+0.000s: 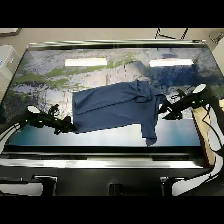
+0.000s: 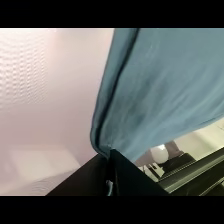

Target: Fold the clothes and pants, and hang the long-sleeved shirts on hangers.

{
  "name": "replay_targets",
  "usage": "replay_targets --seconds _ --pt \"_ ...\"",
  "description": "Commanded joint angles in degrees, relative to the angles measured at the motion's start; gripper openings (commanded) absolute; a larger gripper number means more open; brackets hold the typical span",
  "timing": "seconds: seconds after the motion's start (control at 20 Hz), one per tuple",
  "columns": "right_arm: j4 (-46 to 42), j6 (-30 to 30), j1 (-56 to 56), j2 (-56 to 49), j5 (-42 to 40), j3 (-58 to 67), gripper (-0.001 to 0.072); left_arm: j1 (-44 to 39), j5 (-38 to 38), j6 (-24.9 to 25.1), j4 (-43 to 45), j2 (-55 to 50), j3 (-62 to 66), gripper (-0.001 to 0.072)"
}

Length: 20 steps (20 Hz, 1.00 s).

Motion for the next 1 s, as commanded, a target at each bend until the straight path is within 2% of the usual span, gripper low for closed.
replay_targets --seconds 0.0,0.15,0.2,0.25,0.3,0.45,0.6,0.8,0.95 --pt "0.1 1.0 2.0 -0.5 -6.4 -1.6 0.0475 -0.7 1.8 -0.6 -0.5 0.2 -0.4 0.003" --pt "-0.7 3.1 2.2 -1.3 -8.0 -1.6 0.0277 -0.7 1.2 -0.6 -0.5 0.8 -0.4 0.0024" --pt "-0.6 3.1 2.2 -1.2 -8.5 -1.6 0.0248 -0.7 1.2 -0.6 -0.5 0.9 -0.4 0.0024" --pt "-0.5 3.1 2.2 -1.2 -8.2 -1.6 0.0173 -0.7 1.2 -0.6 -0.7 1.0 -0.4 0.0024" --pt "-0.3 3.1 2.2 -1.2 -7.5 -1.6 0.0049 -0.7 1.2 -0.6 -1.2 1.1 -0.4 0.0024" --pt "0.6 -0.3 2.1 1.0 -5.2 -0.8 0.0042 -0.1 1.2 1.0 -3.1 3.4 1.0 0.0022" --pt "0.8 -2.6 0.4 8.4 -5.2 6.3 0.0039 2.5 1.6 2.9 -3.0 10.8 9.5 0.0022" --pt "0.7 -5.9 -4.2 24.6 -14.2 23.7 0.004 8.6 6.5 2.8 -3.0 24.9 30.9 0.0022" --pt "0.1 -9.0 -5.3 38.8 -21.7 29.2 0.004 10.1 13.3 2.8 -3.0 34.8 44.2 0.0023"
